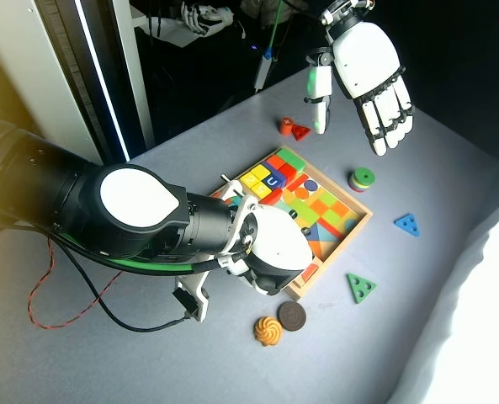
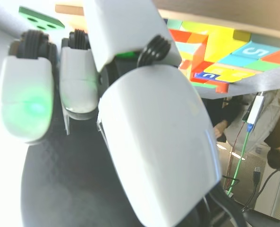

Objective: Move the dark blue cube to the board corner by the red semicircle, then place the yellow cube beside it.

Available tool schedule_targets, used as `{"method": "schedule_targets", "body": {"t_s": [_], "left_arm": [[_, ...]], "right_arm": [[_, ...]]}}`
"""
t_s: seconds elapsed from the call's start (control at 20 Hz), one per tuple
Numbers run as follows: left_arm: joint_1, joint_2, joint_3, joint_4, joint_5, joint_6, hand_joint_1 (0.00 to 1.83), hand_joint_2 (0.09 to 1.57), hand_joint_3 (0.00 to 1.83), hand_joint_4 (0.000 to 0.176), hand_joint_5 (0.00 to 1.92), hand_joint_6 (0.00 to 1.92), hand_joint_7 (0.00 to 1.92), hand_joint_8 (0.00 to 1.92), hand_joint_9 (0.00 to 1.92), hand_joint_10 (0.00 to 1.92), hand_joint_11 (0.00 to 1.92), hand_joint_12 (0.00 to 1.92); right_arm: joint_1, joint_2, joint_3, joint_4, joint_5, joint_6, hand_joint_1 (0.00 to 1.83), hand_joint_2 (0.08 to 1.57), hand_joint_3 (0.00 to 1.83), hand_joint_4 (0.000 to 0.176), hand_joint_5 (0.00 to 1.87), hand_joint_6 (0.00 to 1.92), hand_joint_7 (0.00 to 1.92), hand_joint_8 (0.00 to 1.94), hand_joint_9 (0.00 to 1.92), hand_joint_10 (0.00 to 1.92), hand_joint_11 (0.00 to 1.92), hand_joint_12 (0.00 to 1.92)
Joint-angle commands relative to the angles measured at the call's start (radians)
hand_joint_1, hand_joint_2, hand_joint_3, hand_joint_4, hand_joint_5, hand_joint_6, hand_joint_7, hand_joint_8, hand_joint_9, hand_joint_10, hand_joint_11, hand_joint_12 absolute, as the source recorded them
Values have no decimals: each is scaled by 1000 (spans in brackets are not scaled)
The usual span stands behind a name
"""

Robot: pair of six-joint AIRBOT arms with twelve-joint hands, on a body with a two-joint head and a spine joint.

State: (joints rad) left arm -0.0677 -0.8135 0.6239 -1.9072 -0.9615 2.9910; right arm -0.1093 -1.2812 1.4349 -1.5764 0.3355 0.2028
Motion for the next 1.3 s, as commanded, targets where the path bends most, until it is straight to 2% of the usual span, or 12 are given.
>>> {"method": "schedule_targets", "body": {"t_s": [0.0,0.15,0.3,0.4,0.5,0.7,0.85,1.15,1.25], "left_arm": [[-8,12,-1,79,-8,4,0,1274,0,0,115,4,111,4,118,3,0,330],[-8,12,-1,79,-8,4,0,1277,1,0,121,3,119,3,133,4,0,379],[-8,12,-1,79,-8,4,0,1284,2,0,108,0,102,1,108,0,0,290],[-8,12,-1,79,-8,4,0,1279,0,0,114,1,104,1,109,0,0,321],[-8,12,-2,79,-7,4,0,1276,0,0,107,0,106,1,116,2,0,344],[-8,12,-1,79,-6,4,0,1278,0,0,112,0,109,1,117,1,0,346],[-8,12,-1,79,-6,4,0,1278,0,0,109,0,108,1,116,0,0,332],[-12,12,-3,79,-7,4,0,1275,0,0,114,1,112,2,117,0,0,330],[-9,12,-4,79,-7,4,0,1275,0,0,119,2,119,3,123,2,0,338]], "right_arm": [[15,16,0,20,7,-3,1761,1312,0,0,306,0,1287,1941,1528,1921,1637,1921],[21,20,0,19,7,-4,1763,1308,0,0,327,8,1342,1941,1530,1921,1636,1921],[32,21,0,10,6,-5,1752,1312,0,0,316,8,1321,1941,1512,1921,1630,1921],[40,21,0,10,7,1,1760,1315,0,0,317,7,1327,1941,1531,1921,1653,1921],[45,21,0,10,15,40,1764,1307,0,0,323,8,1351,1941,1550,1921,1668,1921],[34,26,-15,0,26,53,1779,1295,0,0,331,10,1348,1941,1521,1921,1654,1921],[30,32,-32,-47,33,96,1765,1303,0,0,345,12,1363,1941,1534,1921,1638,1921],[18,35,-35,-48,35,98,1751,1298,0,0,351,9,1317,1941,1528,1921,1633,1921],[12,35,-34,-52,35,98,1727,1296,0,0,364,12,1357,1941,1536,1921,1638,1921]]}}
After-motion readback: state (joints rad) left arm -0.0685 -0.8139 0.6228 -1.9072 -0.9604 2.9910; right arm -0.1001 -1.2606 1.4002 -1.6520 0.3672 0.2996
